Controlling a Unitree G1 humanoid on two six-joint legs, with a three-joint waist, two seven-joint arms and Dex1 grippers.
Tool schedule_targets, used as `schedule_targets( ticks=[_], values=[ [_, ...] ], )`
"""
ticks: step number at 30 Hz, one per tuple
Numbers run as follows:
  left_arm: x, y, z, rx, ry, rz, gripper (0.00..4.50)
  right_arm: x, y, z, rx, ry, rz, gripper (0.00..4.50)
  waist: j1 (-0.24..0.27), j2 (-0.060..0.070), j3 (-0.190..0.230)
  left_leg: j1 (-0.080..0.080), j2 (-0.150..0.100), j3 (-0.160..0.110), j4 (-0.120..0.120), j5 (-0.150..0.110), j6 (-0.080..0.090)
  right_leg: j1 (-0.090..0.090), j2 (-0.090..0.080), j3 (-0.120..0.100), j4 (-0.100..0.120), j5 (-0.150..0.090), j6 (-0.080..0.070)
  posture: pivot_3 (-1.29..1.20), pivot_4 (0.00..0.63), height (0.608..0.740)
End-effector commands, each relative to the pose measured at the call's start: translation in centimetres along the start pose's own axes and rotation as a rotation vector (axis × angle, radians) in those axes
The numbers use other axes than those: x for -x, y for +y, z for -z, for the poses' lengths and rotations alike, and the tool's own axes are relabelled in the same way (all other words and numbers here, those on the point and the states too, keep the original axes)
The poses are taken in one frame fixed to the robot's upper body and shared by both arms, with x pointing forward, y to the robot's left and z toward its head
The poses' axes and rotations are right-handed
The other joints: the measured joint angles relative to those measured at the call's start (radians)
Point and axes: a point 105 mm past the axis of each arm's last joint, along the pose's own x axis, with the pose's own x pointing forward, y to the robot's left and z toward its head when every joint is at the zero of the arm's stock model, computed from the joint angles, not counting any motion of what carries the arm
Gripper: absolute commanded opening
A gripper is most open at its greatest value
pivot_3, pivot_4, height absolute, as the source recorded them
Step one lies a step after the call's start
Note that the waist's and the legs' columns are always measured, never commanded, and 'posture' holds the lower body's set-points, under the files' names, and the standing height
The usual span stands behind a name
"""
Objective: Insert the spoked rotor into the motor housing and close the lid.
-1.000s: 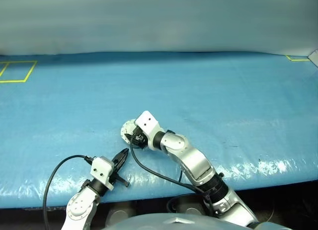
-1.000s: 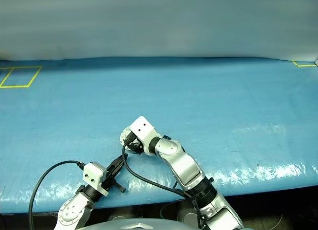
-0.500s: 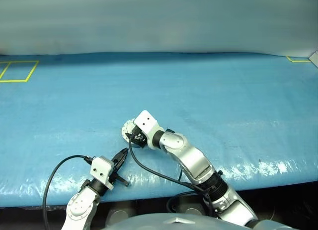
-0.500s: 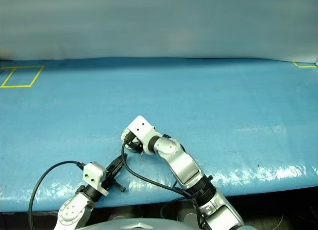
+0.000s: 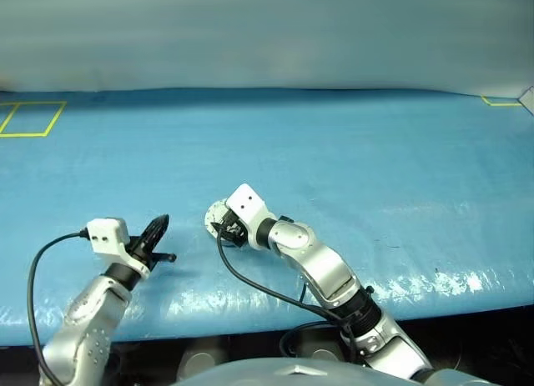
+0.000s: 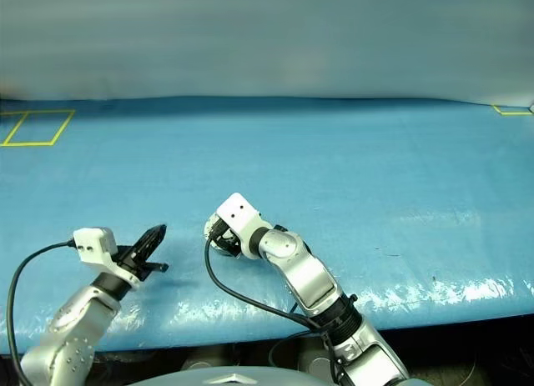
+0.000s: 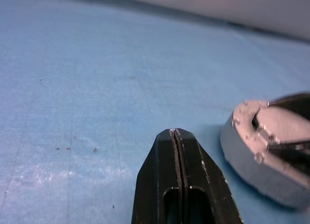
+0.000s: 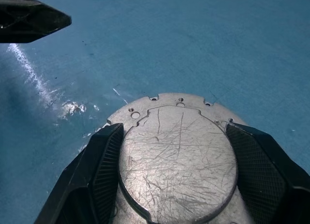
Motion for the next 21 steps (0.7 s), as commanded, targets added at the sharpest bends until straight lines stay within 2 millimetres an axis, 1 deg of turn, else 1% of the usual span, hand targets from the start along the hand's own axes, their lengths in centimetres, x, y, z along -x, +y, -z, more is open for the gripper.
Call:
schedule_targets(
  ticks=[1, 6, 11, 14, 18, 21],
  values=[
    [-0.6, -1.3, -1.1, 0.032, 0.044, 0.113, 0.00, 0.0, -1.1, 1.9, -0.028, 0.076, 0.049, 3.05, -0.001, -0.001, -0.001, 0.000, 0.000, 0.000, 0.000, 0.000, 0.000, 0.000, 0.001, 0.000, 0.000, 0.000, 0.000, 0.00, 0.150, 0.740],
    [-2.9, -1.4, -0.9, 0.057, 0.178, 0.208, 0.00, -0.1, -1.2, 1.8, -0.030, 0.069, 0.057, 3.05, 0.001, -0.001, -0.001, 0.002, -0.001, 0.000, 0.000, 0.001, -0.002, 0.001, 0.003, 0.000, 0.000, 0.000, -0.001, 0.00, 0.150, 0.740],
    [-4.6, -2.5, -0.4, 0.045, 0.296, 0.342, 0.00, -0.1, -1.4, 1.7, -0.034, 0.062, 0.069, 3.05, 0.001, -0.002, -0.001, 0.002, -0.001, 0.000, -0.001, 0.002, -0.003, 0.001, 0.004, 0.001, 0.000, 0.000, -0.001, 0.00, 0.150, 0.740],
    [-5.3, -3.5, 0.5, -0.013, 0.380, 0.421, 0.00, 0.0, -1.5, 1.7, -0.039, 0.060, 0.075, 3.05, 0.000, -0.002, -0.001, 0.002, -0.001, 0.000, -0.001, 0.002, -0.003, 0.001, 0.005, 0.001, 0.000, 0.001, -0.001, 0.00, 0.150, 0.740],
    [-6.2, -3.6, 1.2, -0.037, 0.419, 0.434, 0.00, 0.0, -1.4, 1.7, -0.040, 0.057, 0.079, 3.05, 0.001, -0.002, -0.001, 0.002, -0.001, 0.001, -0.002, 0.002, -0.003, 0.001, 0.005, 0.002, 0.000, 0.001, -0.001, 0.00, 0.150, 0.740],
    [-6.7, -3.2, 1.7, -0.060, 0.434, 0.411, 0.00, 0.0, -1.5, 1.6, -0.040, 0.055, 0.081, 3.05, 0.001, -0.002, -0.001, 0.002, -0.001, 0.000, -0.002, 0.002, -0.003, 0.001, 0.005, 0.002, 0.000, 0.001, -0.002, 0.00, 0.150, 0.740]
  ],
)
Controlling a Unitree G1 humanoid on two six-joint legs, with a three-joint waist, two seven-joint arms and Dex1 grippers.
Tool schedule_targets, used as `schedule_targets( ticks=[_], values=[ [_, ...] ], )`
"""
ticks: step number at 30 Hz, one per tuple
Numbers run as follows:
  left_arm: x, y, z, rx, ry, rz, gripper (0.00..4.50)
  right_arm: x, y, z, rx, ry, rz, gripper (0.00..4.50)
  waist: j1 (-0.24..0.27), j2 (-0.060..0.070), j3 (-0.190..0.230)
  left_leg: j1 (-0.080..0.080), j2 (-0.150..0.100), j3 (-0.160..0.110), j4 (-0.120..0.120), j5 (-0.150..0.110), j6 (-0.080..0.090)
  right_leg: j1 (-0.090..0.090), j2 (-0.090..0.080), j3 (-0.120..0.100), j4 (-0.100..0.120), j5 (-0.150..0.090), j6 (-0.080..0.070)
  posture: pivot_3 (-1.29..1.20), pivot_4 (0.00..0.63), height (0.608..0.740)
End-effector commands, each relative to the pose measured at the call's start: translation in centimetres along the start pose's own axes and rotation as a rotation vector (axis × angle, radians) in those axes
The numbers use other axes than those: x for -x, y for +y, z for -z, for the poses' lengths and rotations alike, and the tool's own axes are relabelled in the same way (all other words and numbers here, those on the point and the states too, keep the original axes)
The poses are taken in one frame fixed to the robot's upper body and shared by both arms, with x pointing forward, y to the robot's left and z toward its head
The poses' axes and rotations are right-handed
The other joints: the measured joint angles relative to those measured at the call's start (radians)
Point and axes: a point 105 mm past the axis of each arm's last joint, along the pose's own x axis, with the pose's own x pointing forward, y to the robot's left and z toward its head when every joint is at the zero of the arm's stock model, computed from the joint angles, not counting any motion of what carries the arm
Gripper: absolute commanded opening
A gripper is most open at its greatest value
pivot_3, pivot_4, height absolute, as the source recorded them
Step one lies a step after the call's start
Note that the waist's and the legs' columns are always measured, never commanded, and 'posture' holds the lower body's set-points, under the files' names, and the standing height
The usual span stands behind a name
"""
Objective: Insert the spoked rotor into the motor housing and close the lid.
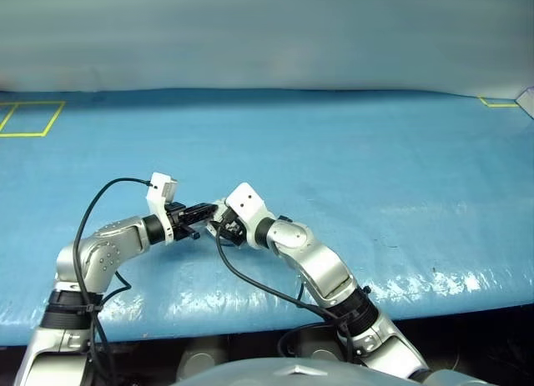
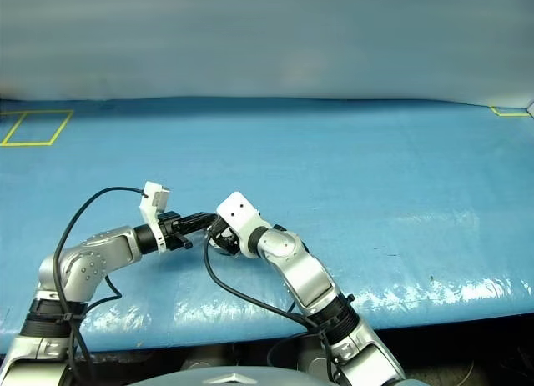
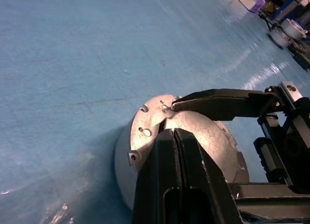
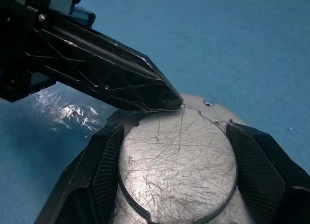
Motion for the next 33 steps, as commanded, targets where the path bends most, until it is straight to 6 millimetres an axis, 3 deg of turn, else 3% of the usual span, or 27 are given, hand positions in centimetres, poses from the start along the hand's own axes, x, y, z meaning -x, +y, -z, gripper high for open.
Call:
schedule_targets(
  ticks=[1, 8, 23, 27, 33],
  values=[
    [-0.3, 0.7, 0.5, -0.011, 0.025, -0.026, 0.00, 0.2, -1.4, 1.6, -0.017, 0.062, 0.069, 3.05, 0.000, 0.000, 0.000, 0.000, 0.000, 0.000, 0.000, 0.000, 0.000, 0.000, 0.000, 0.000, 0.000, 0.000, 0.000, 0.00, 0.150, 0.740],
    [-0.1, 1.3, -0.1, -0.007, -0.027, -0.074, 0.00, 0.3, -1.4, 1.6, -0.016, 0.063, 0.072, 3.05, 0.000, 0.000, 0.000, 0.000, 0.001, 0.000, 0.000, 0.000, 0.000, 0.000, -0.002, 0.000, 0.000, 0.000, 0.000, 0.00, 0.150, 0.740],
    [-0.7, -1.3, 2.1, -0.008, 0.063, 0.077, 0.00, 0.6, -1.1, 2.3, -0.060, 0.078, 0.031, 3.05, 0.000, 0.000, 0.000, 0.000, 0.001, -0.001, 0.000, 0.000, 0.000, 0.000, -0.004, 0.000, -0.001, 0.000, 0.000, 0.00, 0.150, 0.740],
    [-0.7, -1.3, 2.5, -0.021, 0.084, 0.078, 0.00, 1.1, -1.4, 2.9, -0.083, 0.077, 0.032, 4.38, 0.006, 0.000, -0.001, 0.000, 0.000, 0.000, -0.001, -0.001, 0.001, 0.000, -0.006, 0.000, -0.002, 0.000, 0.001, 0.00, 0.150, 0.740],
    [-0.5, -1.0, 2.8, -0.020, 0.088, 0.063, 0.00, 3.3, -1.7, 3.1, -0.190, 0.036, 0.016, 4.45, 0.017, -0.001, -0.001, -0.002, -0.001, -0.001, -0.002, -0.001, 0.002, 0.000, -0.006, -0.001, -0.004, -0.001, 0.002, 0.00, 0.150, 0.740]
  ],
)
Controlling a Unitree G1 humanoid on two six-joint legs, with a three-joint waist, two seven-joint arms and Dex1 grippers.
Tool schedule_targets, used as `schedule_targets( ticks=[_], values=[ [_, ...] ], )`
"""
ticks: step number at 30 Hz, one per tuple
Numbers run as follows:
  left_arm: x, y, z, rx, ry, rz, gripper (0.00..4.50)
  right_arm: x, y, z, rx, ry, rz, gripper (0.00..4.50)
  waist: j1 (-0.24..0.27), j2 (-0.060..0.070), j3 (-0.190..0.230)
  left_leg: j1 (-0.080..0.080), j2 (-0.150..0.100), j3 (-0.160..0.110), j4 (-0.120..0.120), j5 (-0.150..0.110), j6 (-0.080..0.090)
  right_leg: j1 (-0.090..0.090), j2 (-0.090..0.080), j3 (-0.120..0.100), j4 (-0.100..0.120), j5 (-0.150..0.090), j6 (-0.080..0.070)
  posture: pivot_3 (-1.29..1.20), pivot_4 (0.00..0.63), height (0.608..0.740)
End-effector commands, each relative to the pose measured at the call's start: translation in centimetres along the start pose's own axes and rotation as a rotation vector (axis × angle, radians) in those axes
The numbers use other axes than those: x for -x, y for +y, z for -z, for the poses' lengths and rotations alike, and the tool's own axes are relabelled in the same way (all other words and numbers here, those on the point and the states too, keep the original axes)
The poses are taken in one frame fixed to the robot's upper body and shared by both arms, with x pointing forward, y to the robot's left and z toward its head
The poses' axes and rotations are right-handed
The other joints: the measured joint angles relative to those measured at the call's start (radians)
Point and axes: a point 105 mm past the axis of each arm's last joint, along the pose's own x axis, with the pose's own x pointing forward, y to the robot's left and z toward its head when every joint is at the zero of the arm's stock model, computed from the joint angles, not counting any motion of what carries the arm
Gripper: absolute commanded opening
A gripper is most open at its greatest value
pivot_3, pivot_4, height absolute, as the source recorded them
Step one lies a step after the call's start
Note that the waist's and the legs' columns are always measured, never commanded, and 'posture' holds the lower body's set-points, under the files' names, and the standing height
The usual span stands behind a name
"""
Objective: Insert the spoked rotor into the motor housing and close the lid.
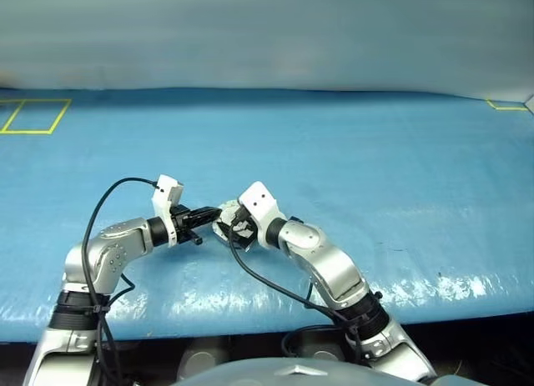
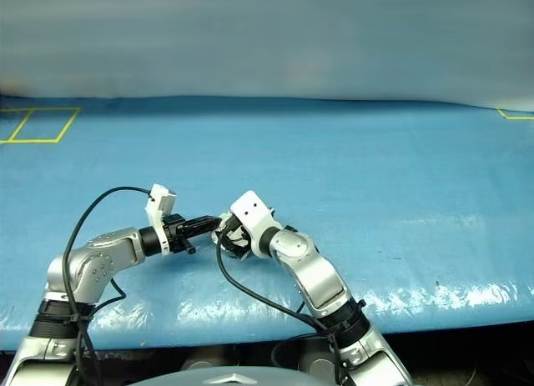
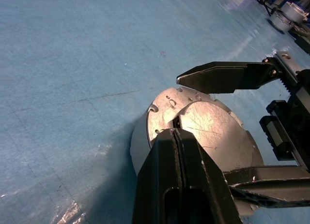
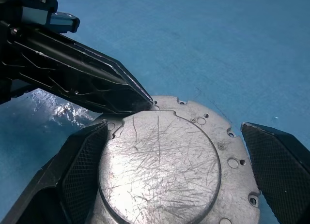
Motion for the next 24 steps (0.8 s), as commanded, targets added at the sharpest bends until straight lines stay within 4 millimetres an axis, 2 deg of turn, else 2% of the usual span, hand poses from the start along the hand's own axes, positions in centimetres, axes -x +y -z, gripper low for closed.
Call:
schedule_targets(
  ticks=[1, 10, 13, 17, 24],
  values=[
    [-0.2, -0.2, 1.7, 0.025, 0.056, 0.003, 0.00, 1.9, -0.7, 1.7, -0.121, 0.033, -0.010, 4.45, 0.001, 0.000, 0.000, 0.000, 0.000, 0.000, 0.000, 0.000, 0.000, 0.000, 0.000, 0.000, 0.000, 0.000, 0.000, 0.00, 0.150, 0.740],
    [-0.2, -0.1, 2.1, 0.029, 0.060, 0.000, 0.00, 5.9, 0.6, 0.1, -0.301, -0.075, -0.196, 4.45, -0.005, 0.002, 0.002, -0.003, 0.001, 0.000, 0.000, -0.001, 0.001, 0.000, -0.001, 0.001, 0.001, -0.001, 0.000, 0.00, 0.150, 0.740],
    [-0.2, -0.1, 2.1, 0.028, 0.062, -0.002, 0.00, 6.2, 1.0, 0.4, -0.302, -0.067, -0.214, 4.45, -0.008, 0.002, 0.002, -0.003, 0.001, 0.001, 0.000, -0.001, 0.001, -0.001, 0.000, 0.001, 0.001, -0.001, 0.000, 0.00, 0.150, 0.740],
    [-0.2, 0.1, 2.1, 0.023, 0.058, -0.009, 0.00, 6.5, 0.7, -0.2, -0.485, -0.132, -0.217, 4.45, -0.007, 0.001, 0.002, -0.004, 0.001, 0.002, -0.001, -0.001, 0.001, -0.001, 0.000, 0.001, 0.001, -0.001, 0.000, 0.00, 0.150, 0.740],
    [0.0, 0.2, 2.1, 0.011, 0.054, -0.015, 0.00, 6.6, -0.3, 1.5, -0.727, -0.085, -0.137, 4.45, -0.007, 0.002, 0.002, -0.004, 0.001, 0.002, -0.003, -0.001, 0.001, -0.002, -0.001, 0.001, 0.001, -0.001, 0.000, 0.00, 0.150, 0.740]
  ],
)
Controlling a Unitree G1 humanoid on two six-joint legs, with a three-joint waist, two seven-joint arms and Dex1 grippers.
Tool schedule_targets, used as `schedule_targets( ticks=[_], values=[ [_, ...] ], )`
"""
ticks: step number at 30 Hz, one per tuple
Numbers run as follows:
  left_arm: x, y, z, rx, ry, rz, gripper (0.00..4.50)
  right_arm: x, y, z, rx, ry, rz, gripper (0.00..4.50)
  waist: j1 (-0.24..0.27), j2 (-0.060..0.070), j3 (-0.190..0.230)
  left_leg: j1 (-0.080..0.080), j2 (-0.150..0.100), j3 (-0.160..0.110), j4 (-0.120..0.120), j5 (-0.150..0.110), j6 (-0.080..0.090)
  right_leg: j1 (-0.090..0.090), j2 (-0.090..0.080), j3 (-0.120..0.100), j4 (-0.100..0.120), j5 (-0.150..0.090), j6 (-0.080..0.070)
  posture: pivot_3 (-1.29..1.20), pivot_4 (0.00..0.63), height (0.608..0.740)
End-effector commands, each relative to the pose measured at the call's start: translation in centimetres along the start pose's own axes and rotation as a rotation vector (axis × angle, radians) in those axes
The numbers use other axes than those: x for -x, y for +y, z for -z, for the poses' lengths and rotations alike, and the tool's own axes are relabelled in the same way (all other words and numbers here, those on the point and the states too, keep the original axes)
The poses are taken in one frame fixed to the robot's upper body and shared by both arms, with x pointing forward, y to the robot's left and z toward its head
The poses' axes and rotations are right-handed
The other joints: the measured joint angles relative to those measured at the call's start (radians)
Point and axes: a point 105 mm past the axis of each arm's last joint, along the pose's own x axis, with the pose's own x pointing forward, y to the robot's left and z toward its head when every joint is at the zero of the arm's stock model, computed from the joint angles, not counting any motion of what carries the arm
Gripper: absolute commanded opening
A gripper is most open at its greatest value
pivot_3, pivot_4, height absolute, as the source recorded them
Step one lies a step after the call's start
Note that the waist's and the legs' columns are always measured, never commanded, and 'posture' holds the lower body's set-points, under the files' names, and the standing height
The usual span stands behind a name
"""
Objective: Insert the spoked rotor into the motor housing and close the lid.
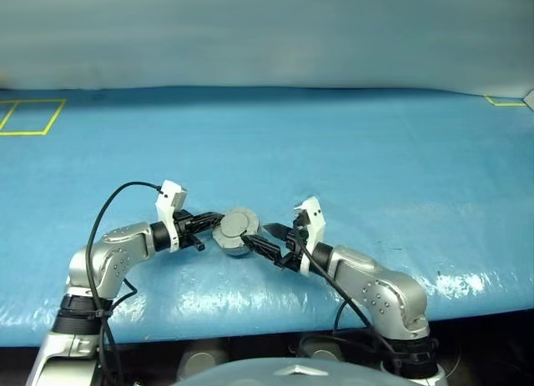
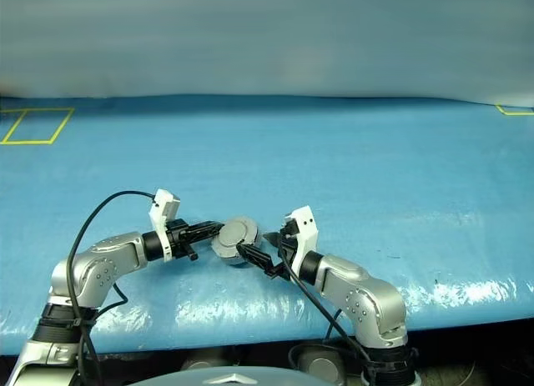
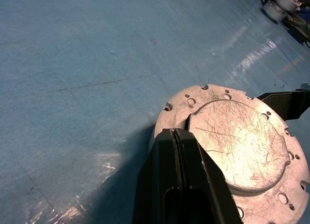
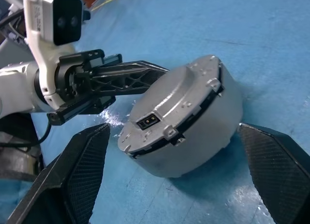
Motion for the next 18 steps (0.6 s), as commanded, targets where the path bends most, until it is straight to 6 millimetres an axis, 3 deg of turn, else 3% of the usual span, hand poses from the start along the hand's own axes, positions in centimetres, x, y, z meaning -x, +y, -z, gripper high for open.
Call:
schedule_targets(
  ticks=[1, 7, 8, 10, 13, 18],
  values=[
    [-0.1, 0.0, 1.2, 0.014, 0.036, -0.004, 0.00, 0.0, -0.2, 0.0, -0.102, -0.014, 0.031, 4.45, 0.000, 0.000, 0.000, 0.000, 0.000, 0.000, 0.000, 0.000, 0.000, 0.000, 0.000, 0.000, 0.000, 0.000, 0.000, 0.00, 0.150, 0.740],
    [-0.1, -0.1, 0.8, 0.002, 0.012, -0.007, 0.00, -0.9, 0.1, 1.5, -0.245, 0.038, 0.059, 4.45, 0.000, 0.000, 0.000, 0.000, 0.000, 0.000, -0.001, 0.000, 0.000, 0.000, 0.000, 0.000, 0.000, 0.000, -0.001, 0.00, 0.150, 0.740],
    [-0.1, -0.1, 0.7, 0.002, 0.005, -0.008, 0.00, -1.0, 0.2, 1.6, -0.255, 0.046, 0.060, 4.27, 0.000, 0.000, 0.000, 0.000, 0.000, 0.000, -0.001, 0.000, 0.000, 0.000, 0.000, 0.000, 0.000, 0.000, -0.001, 0.00, 0.150, 0.740],
    [0.0, -0.1, 0.6, 0.000, -0.002, -0.010, 0.00, -1.2, 0.3, 1.8, -0.269, 0.052, 0.056, 3.86, 0.000, 0.000, 0.000, 0.000, 0.000, 0.000, -0.001, 0.000, 0.000, 0.000, -0.001, 0.000, -0.001, 0.000, -0.001, 0.00, 0.150, 0.740],
    [0.0, -0.1, 0.5, -0.003, -0.008, -0.013, 0.00, -1.4, 0.7, 1.7, -0.289, 0.049, 0.036, 2.80, -0.002, 0.000, 0.000, 0.000, 0.000, 0.001, -0.001, 0.000, 0.000, 0.000, 0.000, 0.000, 0.000, -0.001, -0.001, 0.00, 0.150, 0.740],
    [0.0, 0.0, 0.6, -0.004, -0.011, -0.021, 0.00, -1.9, 1.4, 0.8, -0.332, -0.001, -0.009, 1.44, -0.008, 0.001, 0.000, 0.002, 0.001, 0.002, -0.001, 0.000, 0.000, 0.001, 0.001, 0.000, 0.001, -0.001, -0.001, 0.00, 0.150, 0.740]
  ],
)
